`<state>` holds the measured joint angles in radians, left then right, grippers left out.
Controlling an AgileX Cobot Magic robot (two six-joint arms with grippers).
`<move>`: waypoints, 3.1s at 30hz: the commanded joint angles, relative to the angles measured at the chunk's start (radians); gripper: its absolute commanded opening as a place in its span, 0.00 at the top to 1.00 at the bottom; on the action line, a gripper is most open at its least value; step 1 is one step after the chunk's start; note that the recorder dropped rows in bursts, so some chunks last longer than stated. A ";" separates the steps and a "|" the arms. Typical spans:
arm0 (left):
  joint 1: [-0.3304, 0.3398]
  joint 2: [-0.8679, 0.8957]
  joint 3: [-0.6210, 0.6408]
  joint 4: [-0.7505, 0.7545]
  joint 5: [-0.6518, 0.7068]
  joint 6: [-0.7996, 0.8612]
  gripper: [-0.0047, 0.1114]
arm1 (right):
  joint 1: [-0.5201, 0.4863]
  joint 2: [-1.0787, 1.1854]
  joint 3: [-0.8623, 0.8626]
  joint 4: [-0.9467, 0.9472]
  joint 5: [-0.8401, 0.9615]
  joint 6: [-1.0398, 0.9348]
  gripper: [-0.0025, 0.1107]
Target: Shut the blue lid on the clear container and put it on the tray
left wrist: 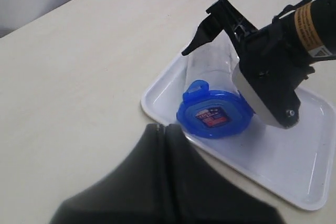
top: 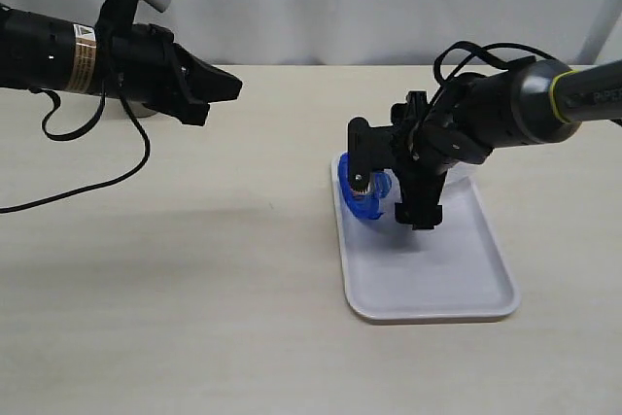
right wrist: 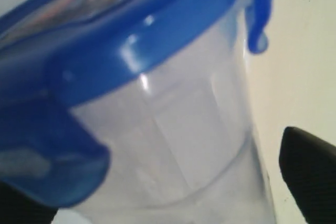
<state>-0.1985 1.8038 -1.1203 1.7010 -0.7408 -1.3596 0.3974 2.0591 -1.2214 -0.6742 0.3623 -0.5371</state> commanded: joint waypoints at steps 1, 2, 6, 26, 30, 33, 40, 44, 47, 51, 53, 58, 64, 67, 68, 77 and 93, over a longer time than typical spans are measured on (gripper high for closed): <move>0.001 -0.008 0.007 -0.019 0.007 0.003 0.96 | 0.002 0.030 0.008 0.001 0.002 0.010 0.20; 0.001 -0.008 0.009 -0.019 0.007 0.003 0.96 | 0.002 0.030 0.008 0.001 0.009 0.016 0.32; 0.001 -0.008 0.009 -0.019 0.007 0.003 0.96 | 0.002 0.018 0.006 0.001 0.088 0.033 0.92; 0.001 -0.006 0.008 -0.182 -0.103 0.097 0.96 | 0.002 -0.281 0.052 0.505 -0.110 0.014 0.94; -0.012 -0.006 0.008 -0.436 -0.266 0.243 0.96 | -0.003 -0.372 0.195 0.825 -0.372 -0.223 0.94; -0.065 -0.003 0.008 -0.579 -0.263 0.361 0.96 | 0.001 -0.398 0.311 0.832 -0.551 -0.186 0.94; -0.250 0.032 0.008 -0.793 -0.114 0.609 0.96 | -0.078 -0.392 0.500 0.135 -1.120 0.658 0.94; -0.292 0.049 -0.004 -0.803 -0.101 0.634 0.96 | -0.174 -0.368 0.490 -0.086 -1.187 0.905 0.94; -0.311 0.055 -0.032 -0.807 -0.097 0.623 0.96 | -0.218 -0.324 0.490 -0.206 -1.239 1.016 0.94; -0.364 0.055 -0.062 -0.797 -0.034 0.623 0.96 | -0.268 -0.245 0.490 -0.211 -1.259 1.020 0.94; -0.392 0.055 -0.069 -0.796 0.026 0.638 0.96 | -0.295 -0.213 0.490 -0.235 -1.304 1.010 0.94; -0.430 0.074 -0.069 -0.798 0.094 0.688 0.96 | -0.409 -0.138 0.490 -0.287 -1.544 0.985 0.94; -0.430 0.095 -0.069 -0.798 0.098 0.688 0.96 | -0.535 -0.048 0.490 -0.389 -1.583 0.918 0.94; -0.430 0.104 -0.069 -0.798 0.088 0.688 0.96 | -0.539 0.007 0.485 -0.387 -1.583 0.856 0.94; -0.430 0.108 -0.069 -0.798 0.085 0.688 0.96 | -0.539 0.030 0.479 -0.398 -1.583 0.856 0.94; -0.430 0.123 -0.069 -0.798 0.072 0.703 0.96 | -0.534 0.150 0.352 -0.667 -1.583 0.843 0.94; -0.449 0.197 -0.071 -0.795 0.098 0.655 0.96 | -0.498 0.082 0.350 -0.650 -1.583 0.843 0.94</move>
<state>-0.6314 1.9685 -1.1821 0.9099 -0.6494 -0.6866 -0.1130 2.1635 -0.8713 -1.3186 -1.2076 0.3100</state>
